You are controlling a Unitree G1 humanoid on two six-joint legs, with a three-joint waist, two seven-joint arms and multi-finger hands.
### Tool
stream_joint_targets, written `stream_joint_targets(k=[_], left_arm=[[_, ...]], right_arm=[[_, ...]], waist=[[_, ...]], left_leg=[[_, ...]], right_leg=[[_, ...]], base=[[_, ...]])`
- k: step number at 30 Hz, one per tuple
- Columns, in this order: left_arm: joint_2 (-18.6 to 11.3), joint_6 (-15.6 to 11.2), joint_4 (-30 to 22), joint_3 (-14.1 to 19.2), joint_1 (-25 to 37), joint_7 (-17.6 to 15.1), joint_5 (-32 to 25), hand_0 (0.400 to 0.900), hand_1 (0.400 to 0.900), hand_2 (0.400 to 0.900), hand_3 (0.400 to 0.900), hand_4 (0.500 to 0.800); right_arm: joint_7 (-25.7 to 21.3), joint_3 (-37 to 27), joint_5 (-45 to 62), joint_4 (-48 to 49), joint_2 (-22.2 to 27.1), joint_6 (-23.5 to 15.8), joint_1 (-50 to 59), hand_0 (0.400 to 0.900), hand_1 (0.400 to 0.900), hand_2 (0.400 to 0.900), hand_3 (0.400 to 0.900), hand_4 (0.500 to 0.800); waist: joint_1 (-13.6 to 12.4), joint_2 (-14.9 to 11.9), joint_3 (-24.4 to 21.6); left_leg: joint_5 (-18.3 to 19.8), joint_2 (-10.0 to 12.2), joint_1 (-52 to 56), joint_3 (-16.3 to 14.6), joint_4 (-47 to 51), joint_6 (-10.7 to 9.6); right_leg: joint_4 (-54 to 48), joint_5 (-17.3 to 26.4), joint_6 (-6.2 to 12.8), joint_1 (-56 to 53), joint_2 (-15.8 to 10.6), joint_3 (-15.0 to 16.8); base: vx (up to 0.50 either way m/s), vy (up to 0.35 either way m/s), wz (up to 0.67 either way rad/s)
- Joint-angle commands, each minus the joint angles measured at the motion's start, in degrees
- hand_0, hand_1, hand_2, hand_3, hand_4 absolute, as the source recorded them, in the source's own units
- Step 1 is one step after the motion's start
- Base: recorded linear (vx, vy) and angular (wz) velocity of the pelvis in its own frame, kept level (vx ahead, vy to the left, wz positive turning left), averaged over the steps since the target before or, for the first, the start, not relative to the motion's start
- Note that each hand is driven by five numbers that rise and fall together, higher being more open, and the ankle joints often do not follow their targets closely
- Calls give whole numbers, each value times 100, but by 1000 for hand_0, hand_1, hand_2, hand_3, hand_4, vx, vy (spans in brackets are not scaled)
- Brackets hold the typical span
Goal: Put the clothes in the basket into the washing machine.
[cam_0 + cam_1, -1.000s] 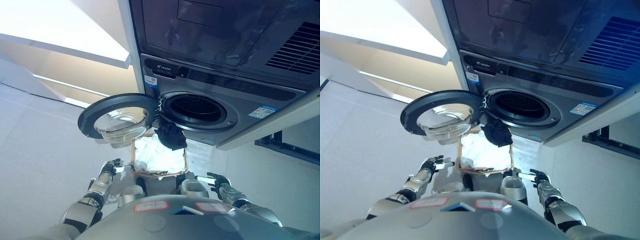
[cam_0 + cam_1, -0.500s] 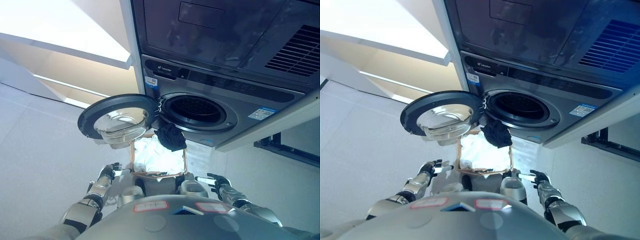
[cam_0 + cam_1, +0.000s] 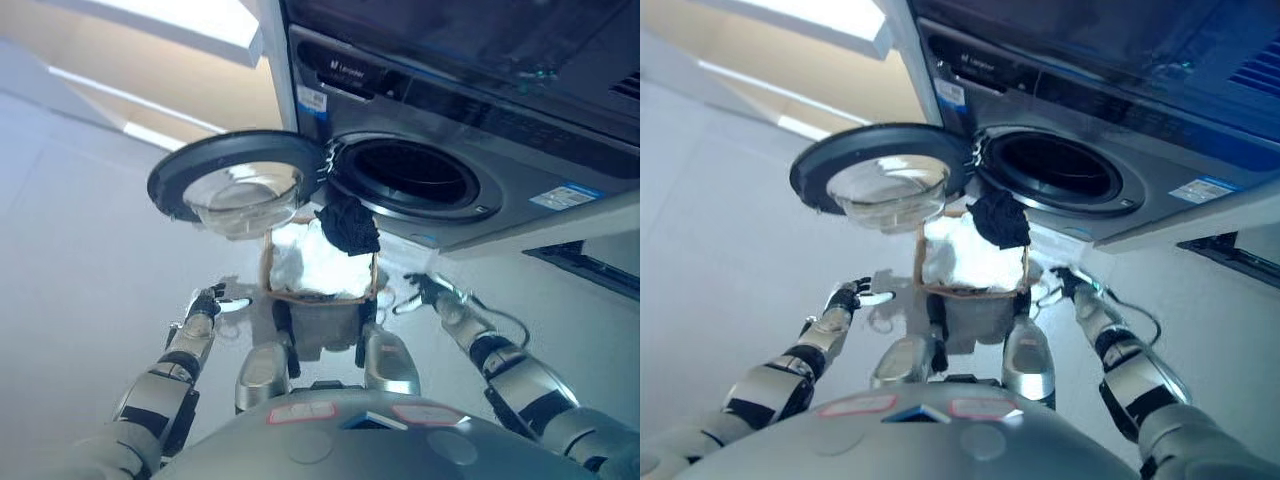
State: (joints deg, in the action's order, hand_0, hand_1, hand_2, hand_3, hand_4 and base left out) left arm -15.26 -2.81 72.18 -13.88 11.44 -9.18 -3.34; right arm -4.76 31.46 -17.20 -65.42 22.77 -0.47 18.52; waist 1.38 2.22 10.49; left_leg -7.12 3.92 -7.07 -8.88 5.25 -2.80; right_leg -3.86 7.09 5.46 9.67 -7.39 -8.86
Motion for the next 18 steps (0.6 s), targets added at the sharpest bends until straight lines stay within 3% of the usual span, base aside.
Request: stream_joint_targets(k=[1,4,6,7,9,10,11,12,13,14,15,16,17,18], left_arm=[[-74,-148,55,43,307,-286,-197,900,900,900,900,800],[-44,-196,-88,21,575,-526,-500,900,900,900,900,800],[-96,-213,-206,-22,812,-720,-619,900,900,900,900,800],[-95,-213,-206,-22,813,-720,-619,900,900,900,900,800],[-288,-228,-300,13,1153,-1032,-764,900,900,900,900,800],[-115,-1137,-1302,-204,975,-1137,-965,900,900,900,900,800],[-119,-1140,-1325,-215,941,-1145,-963,900,900,900,900,800],[-212,-155,-370,-57,1130,-1255,-844,900,900,900,900,800],[-211,-152,-374,-43,1114,-1253,-832,900,900,900,900,800],[6,-184,-385,-220,1246,-1568,-855,900,900,900,900,800],[-55,-521,-551,-172,985,-1585,-671,900,900,900,900,800],[-58,-524,-556,-170,972,-1585,-667,900,900,900,900,800],[54,-261,-424,-306,1038,-1782,-783,900,900,900,900,800],[127,-377,-698,-476,1138,-1808,-719,900,900,900,900,800]], right_arm=[[-188,356,-450,430,359,-201,730,900,900,900,900,800],[-347,581,-477,807,560,-247,1122,900,900,900,900,800],[-488,648,-469,964,714,-255,1379,900,900,900,900,800],[-488,648,-469,964,715,-255,1379,900,900,900,900,800],[-703,846,-526,1046,777,-225,1863,900,900,900,900,800],[-1012,790,-465,999,620,-204,1879,900,900,900,900,800],[-1024,789,-467,987,608,-211,1863,900,900,900,900,800],[-893,919,-341,1181,888,-246,2187,900,900,900,900,800],[-895,934,-339,1180,882,-247,2183,900,900,900,900,800],[-1053,953,-500,1301,722,-248,2204,900,900,900,900,800],[-1471,883,-514,1088,807,-195,2480,900,900,900,900,800],[-1480,889,-513,1074,796,-202,2479,900,900,900,900,800],[-1451,937,-441,1199,908,-248,2631,900,900,900,900,800],[-1589,1015,-376,1016,899,-209,2956,900,900,900,900,800]], waist=[[-104,-111,460],[-121,-112,815],[-89,-71,897],[-87,-70,883],[-149,-39,1031],[-290,-35,1088],[-290,-35,1038],[-261,-144,1110],[-252,-145,1062],[-203,-193,1080],[-352,-119,1114],[-345,-118,1071],[-321,-143,1055],[-341,-153,1100]], left_leg=[[419,65,-184,4,-160,-197],[482,69,-1136,143,-972,-252],[425,182,-1687,-162,-1247,-285],[428,182,-1710,-159,-1257,-285],[580,397,-2369,-221,-1750,-309],[636,422,-2684,-123,-1995,-297],[658,426,-2746,-112,-2040,-297],[791,469,-3251,-50,-2449,-256],[816,475,-3313,-48,-2494,-255],[879,522,-3544,-62,-2680,-245],[1002,497,-4078,100,-3133,-246],[1021,499,-4143,112,-3175,-245],[1108,555,-4391,124,-3381,-230],[1244,526,-4767,186,-3744,-233]], right_leg=[[621,-532,193,417,-145,-28],[914,-621,107,931,-184,-306],[1228,-756,70,1385,-241,-527],[1238,-760,69,1406,-243,-528],[1998,-1165,24,2186,-221,-513],[2253,-1223,4,2458,-294,-575],[2287,-1242,3,2509,-298,-580],[2701,-1314,-22,2973,-298,-476],[2735,-1333,-22,3030,-300,-471],[2933,-1387,-33,3255,-310,-468],[3442,-1531,-54,3757,-384,-466],[3475,-1547,-55,3812,-389,-471],[3665,-1626,-57,4021,-411,-495],[4064,-1744,-75,4407,-432,-433]], base=[[-98,-213,56],[-134,-215,62],[-123,-153,65],[1,-109,33],[-27,-110,12],[-50,-102,22],[-63,-104,14],[-36,-15,-12],[-59,-41,-9],[-62,-60,25],[-64,-59,27],[-60,-56,31],[-44,3,9],[-42,18,7]])
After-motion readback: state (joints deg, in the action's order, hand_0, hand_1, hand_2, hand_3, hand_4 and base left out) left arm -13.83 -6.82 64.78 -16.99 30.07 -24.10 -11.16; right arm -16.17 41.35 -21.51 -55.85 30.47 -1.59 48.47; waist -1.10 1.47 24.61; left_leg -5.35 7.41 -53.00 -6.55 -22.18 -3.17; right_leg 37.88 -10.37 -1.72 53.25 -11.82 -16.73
